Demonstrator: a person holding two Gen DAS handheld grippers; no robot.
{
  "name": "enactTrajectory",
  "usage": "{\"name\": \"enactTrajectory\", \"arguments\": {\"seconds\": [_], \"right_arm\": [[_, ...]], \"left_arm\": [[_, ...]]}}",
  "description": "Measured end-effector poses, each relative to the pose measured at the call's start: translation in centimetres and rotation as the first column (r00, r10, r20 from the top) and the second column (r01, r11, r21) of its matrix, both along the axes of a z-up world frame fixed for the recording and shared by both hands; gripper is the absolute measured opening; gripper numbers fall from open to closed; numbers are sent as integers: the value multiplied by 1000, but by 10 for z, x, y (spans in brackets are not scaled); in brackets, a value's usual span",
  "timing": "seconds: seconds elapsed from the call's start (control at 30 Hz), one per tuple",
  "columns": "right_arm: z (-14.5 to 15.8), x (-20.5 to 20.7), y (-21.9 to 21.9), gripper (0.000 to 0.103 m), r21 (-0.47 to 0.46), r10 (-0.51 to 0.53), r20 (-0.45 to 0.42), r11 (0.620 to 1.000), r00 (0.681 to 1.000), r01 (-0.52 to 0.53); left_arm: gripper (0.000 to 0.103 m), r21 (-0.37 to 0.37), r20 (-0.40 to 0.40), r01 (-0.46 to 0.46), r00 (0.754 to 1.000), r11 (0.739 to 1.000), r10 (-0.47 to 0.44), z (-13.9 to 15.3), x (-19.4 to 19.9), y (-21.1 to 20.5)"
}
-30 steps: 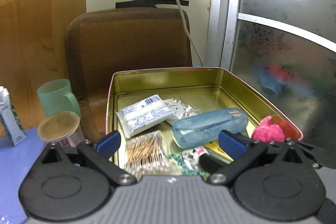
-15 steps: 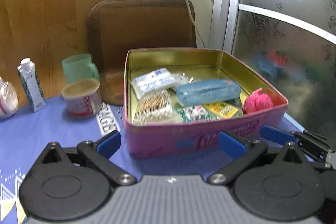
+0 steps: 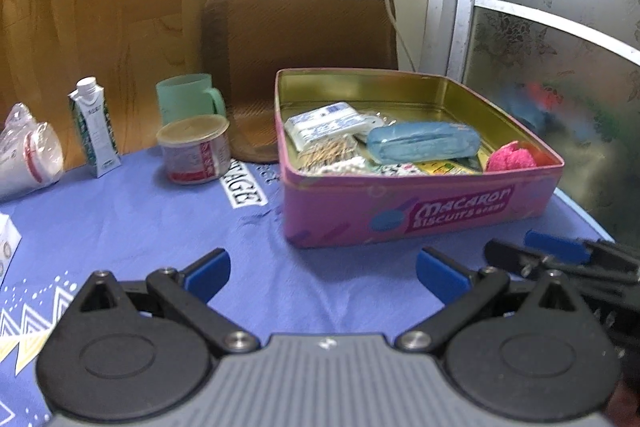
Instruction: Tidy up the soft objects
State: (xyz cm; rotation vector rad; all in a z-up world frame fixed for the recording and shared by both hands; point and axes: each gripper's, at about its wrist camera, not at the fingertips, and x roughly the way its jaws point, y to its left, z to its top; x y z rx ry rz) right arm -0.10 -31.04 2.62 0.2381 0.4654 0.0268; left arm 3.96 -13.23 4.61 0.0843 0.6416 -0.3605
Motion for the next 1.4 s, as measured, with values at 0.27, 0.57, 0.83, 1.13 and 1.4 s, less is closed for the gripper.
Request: {"name": "enactTrajectory", "arguments": {"seconds": [0.27, 0.57, 0.83, 1.13, 1.4], "right_arm": [[5, -5, 1, 61, 52, -21, 8, 998, 1000, 21], [6, -4, 17, 61, 46, -1, -4, 999, 1000, 1], [5, 1, 28, 61, 38, 27, -21, 999, 999, -26], [-1, 7, 53, 61, 18, 75, -59, 997, 995, -74], [-9, 15, 80, 61, 11, 131, -104, 991, 986, -130]], "left_arm": [[103, 26, -10, -25, 1000, 999, 26, -12, -5, 12], [103, 43, -16, -57, 998, 997, 58, -22, -6, 30], [103, 52, -18, -96, 995, 994, 97, -30, -4, 53], [103, 46, -36, -158, 987, 986, 159, -41, -2, 89], [103, 43, -29, -237, 971, 971, 238, -42, -5, 130]]}}
